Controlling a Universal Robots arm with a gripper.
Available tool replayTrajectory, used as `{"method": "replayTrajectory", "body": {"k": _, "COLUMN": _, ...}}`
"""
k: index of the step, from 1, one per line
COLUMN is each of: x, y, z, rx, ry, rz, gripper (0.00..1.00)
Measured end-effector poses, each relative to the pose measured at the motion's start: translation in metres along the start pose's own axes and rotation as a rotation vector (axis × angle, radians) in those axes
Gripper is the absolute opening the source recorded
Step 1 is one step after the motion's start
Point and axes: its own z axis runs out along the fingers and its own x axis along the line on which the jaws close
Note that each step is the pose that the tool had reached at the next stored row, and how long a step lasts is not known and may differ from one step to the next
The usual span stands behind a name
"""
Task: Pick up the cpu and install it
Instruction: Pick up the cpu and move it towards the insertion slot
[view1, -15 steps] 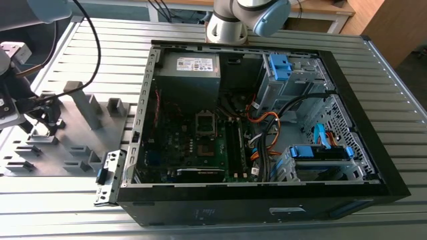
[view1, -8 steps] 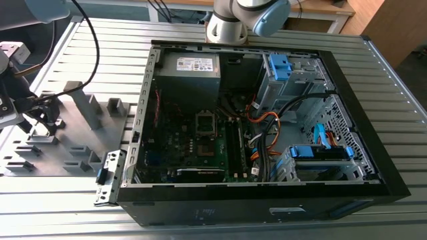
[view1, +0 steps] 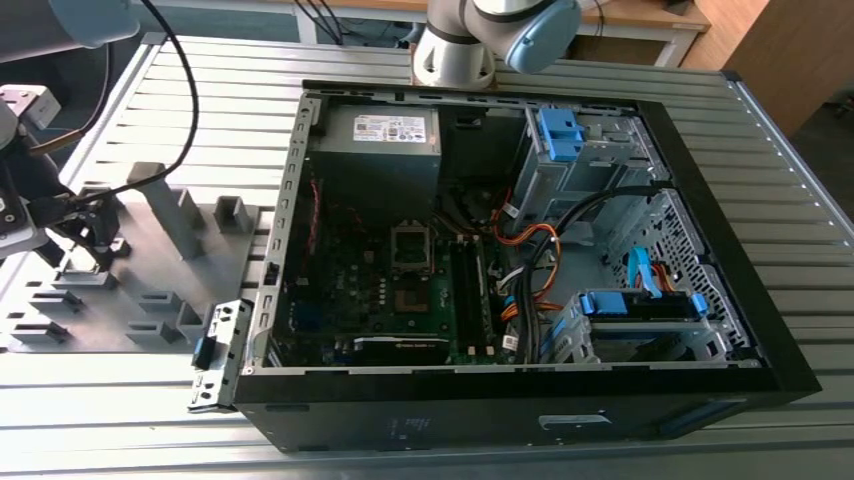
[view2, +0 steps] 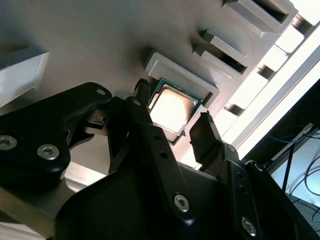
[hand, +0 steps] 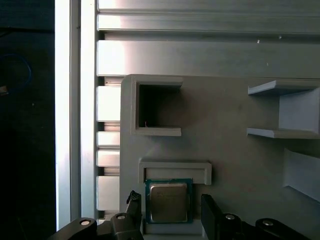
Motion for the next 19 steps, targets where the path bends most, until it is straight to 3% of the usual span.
{"method": "replayTrajectory", "body": {"k": 6, "x": 0.0, "y": 0.0001, "z": 0.0009, "rx": 0.0, "ry": -0.0007, "rz": 0.0, "gripper": 0.59}}
{"method": "replayTrajectory", "body": {"k": 9, "x": 0.0001, "y": 0.0002, "z": 0.0015, "rx": -0.0002, "ry": -0.0045, "rz": 0.0, "gripper": 0.59}}
{"method": "replayTrajectory", "body": {"k": 14, "x": 0.0004, "y": 0.0002, "z": 0.0015, "rx": -0.0001, "ry": -0.0045, "rz": 0.0, "gripper": 0.59}}
{"method": "replayTrajectory", "body": {"k": 19, "x": 0.0008, "y": 0.0002, "z": 0.0026, "rx": -0.0001, "ry": -0.0083, "rz": 0.0, "gripper": 0.59}}
